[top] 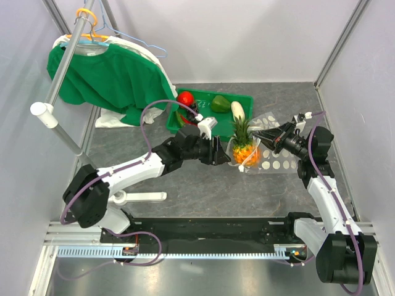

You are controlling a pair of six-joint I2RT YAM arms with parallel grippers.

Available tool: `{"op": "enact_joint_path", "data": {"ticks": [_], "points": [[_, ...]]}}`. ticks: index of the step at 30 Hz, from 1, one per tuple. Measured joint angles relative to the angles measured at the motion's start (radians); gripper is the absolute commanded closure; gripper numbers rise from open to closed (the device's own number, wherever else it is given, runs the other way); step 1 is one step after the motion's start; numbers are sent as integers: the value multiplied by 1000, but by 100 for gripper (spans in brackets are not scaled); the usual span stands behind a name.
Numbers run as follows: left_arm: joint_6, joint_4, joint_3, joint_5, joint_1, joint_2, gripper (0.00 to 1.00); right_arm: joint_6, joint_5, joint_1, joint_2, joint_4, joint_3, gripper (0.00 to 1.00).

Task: Place the food in the zip-top bag and seal the zipper
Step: Place the fake fruit in the zipper food storage bag, then adjust the zipper food storage bag at the center of the board.

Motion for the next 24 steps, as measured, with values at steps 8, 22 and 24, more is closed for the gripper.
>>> {"op": "enact_joint_path", "data": {"ticks": [8,22,24], "points": [[-45,18,0,-5,0,78,42,0,-1,4,3,-7,29,100],[-102,74,32,-5,1,178,52,-7,-2,6,3,-13,38,100],[-107,78,32,-3,3,179,52,-13,-3,6,3,-21,39,100]]}}
